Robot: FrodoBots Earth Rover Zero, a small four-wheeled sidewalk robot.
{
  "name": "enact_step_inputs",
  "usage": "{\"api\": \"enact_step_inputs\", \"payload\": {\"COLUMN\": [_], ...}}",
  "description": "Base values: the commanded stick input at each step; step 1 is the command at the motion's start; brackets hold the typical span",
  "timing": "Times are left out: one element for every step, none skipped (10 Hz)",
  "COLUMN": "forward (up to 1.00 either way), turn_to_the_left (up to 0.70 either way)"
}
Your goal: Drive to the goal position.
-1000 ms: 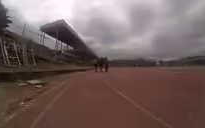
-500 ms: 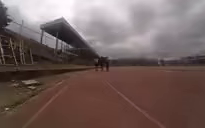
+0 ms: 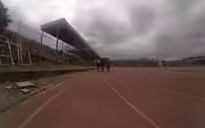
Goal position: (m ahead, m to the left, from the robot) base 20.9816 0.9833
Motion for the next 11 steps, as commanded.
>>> {"api": "enact_step_inputs", "payload": {"forward": [0.70, 0.70, 0.70, 0.70, 0.70, 0.70, 0.70, 0.70, 0.70, 0.70, 0.70], "turn_to_the_left": [0.00, 0.00, 0.00, 0.00, 0.00, 0.00, 0.00, 0.00, 0.00, 0.00, 0.00]}}
